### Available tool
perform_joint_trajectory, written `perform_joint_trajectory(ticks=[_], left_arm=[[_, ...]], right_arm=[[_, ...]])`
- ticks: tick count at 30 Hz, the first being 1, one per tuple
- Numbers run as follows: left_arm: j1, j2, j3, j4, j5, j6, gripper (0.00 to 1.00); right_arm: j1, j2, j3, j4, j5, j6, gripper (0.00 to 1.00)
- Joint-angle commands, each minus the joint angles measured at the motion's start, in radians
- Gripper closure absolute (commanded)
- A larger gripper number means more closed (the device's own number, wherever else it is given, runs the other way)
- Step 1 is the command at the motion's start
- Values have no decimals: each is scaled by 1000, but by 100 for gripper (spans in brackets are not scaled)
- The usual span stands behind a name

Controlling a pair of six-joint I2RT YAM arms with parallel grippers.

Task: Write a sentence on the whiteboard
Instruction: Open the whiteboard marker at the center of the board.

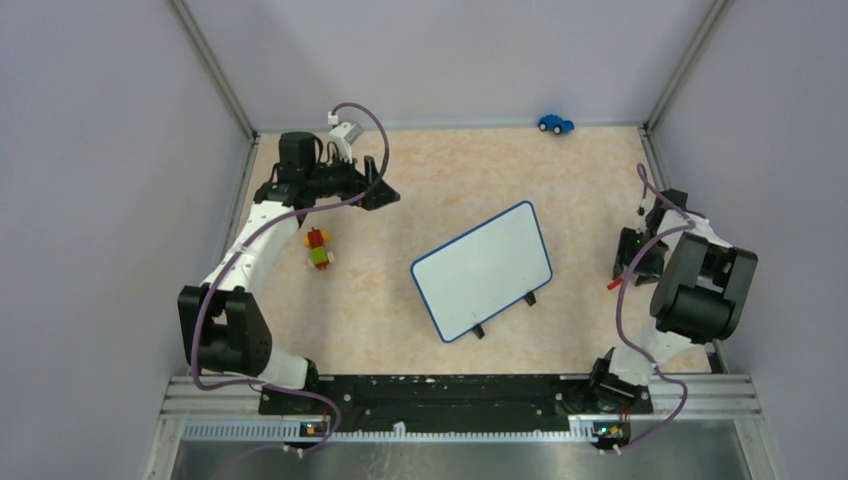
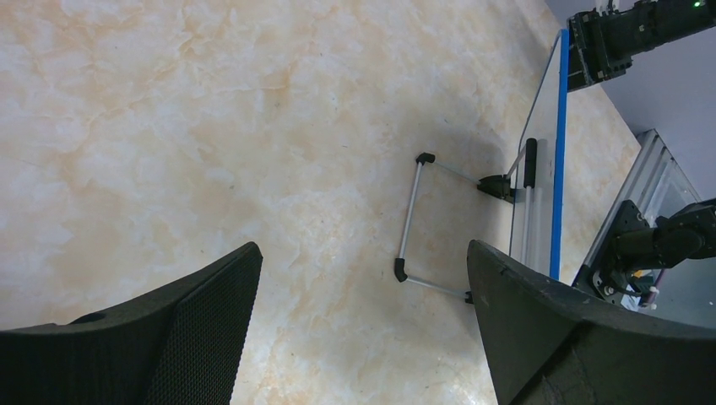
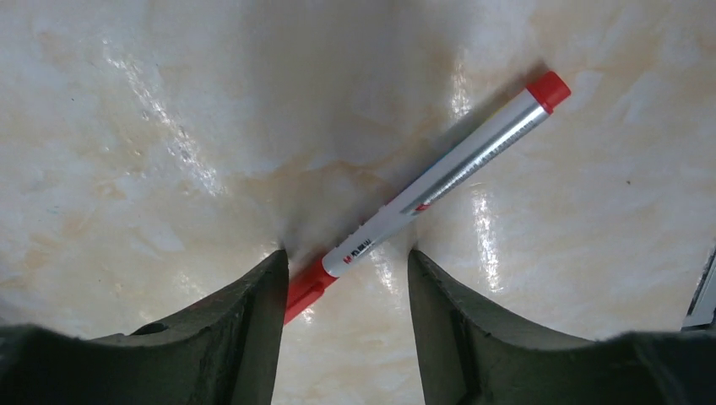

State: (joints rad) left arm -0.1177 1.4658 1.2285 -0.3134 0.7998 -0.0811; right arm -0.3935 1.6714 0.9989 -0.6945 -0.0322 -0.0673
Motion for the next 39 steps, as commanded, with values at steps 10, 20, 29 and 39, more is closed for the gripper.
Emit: perform_joint_trajectory(ticks=[10,20,29,39], left_arm=[[10,4,-1,56,30,1,4],[10,-6,-6,63,55,23,2],[10,-25,56,30,86,45,1],[7,-68,107,195,235,-129,1]], right_arm=[[130,90,51,48,3,8,78],[140,65,128,12,-102,15,100],[140,-113,341,12,-420,97,100],[245,-289,456,292,-639,405,100]])
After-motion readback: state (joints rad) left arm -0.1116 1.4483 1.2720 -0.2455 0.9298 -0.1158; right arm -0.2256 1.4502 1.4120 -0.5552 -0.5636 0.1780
